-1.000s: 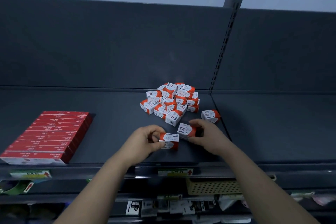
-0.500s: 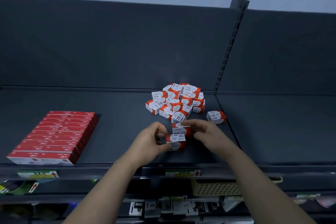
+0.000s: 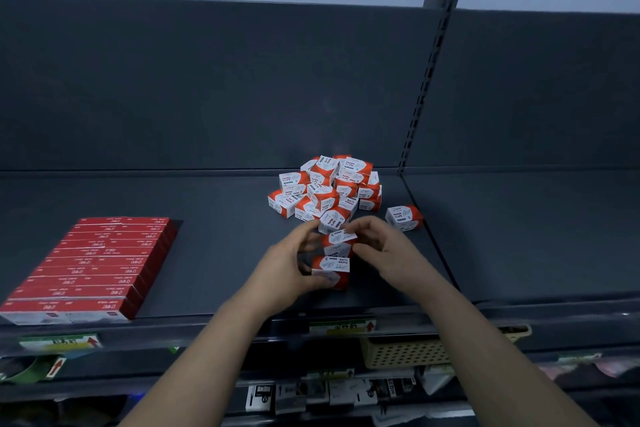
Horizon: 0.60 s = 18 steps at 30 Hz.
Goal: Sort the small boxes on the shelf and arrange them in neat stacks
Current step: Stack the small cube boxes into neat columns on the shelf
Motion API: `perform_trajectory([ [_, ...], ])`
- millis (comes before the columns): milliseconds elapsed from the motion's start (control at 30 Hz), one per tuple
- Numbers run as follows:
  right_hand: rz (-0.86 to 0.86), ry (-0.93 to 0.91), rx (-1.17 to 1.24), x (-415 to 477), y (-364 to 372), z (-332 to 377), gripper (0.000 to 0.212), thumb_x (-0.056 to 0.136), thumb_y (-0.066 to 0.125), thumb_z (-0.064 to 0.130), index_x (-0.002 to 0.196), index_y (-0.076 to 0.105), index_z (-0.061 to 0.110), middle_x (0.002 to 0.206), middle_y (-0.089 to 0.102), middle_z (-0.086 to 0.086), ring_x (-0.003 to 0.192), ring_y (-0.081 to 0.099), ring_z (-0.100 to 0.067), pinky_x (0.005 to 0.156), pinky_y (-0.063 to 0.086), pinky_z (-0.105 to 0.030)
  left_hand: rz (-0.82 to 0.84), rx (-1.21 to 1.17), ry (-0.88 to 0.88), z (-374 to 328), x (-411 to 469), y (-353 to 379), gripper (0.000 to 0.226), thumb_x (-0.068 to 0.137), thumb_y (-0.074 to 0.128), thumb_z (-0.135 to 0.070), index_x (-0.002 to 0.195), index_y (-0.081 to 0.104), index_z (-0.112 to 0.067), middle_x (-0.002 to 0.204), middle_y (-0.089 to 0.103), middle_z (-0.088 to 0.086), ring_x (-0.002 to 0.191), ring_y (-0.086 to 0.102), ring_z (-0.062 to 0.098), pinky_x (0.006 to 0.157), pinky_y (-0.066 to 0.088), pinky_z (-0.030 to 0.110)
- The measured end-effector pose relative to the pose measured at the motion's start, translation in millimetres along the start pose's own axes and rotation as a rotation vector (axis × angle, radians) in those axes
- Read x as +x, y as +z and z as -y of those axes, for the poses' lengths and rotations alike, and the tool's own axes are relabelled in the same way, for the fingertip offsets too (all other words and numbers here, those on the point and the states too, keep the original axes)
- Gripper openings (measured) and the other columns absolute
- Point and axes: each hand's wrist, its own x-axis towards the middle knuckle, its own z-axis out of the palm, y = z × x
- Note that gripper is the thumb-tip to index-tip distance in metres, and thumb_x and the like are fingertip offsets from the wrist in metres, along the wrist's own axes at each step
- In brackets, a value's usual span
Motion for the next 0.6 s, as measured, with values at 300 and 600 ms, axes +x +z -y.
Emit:
perform_trajectory([
  [300, -0.076, 0.001, -0.016, 0.4, -7.3, -6.1, 0.023, 0.086, 0.062, -0.003, 0.101, 0.063, 0.014, 0.104, 0.07, 0.005, 0.099, 0.065, -0.002, 0.085, 0.053, -0.021, -0.06, 0.058, 0.001, 17.4, 2.8, 0.7, 0.074, 0.066, 0.084, -0.005, 0.118, 0.049, -0.043, 0.085, 0.059, -0.008, 0.069, 0.061, 0.007, 0.071, 0.054, 0.022],
  [600, -0.093, 0.012, -0.049, 3.3, -6.6, -11.6, 0.019, 0.084, 0.065, 0.0, 0.096, 0.065, 0.014, 0.102, 0.071, 0.004, 0.098, 0.066, -0.005, 0.088, 0.054, -0.027, -0.044, 0.091, 0.025, 16.2, 2.9, 1.5, 0.068, 0.069, 0.083, -0.007, 0.112, 0.047, -0.045, 0.08, 0.063, -0.01, 0.072, 0.061, 0.007, 0.073, 0.055, 0.024],
])
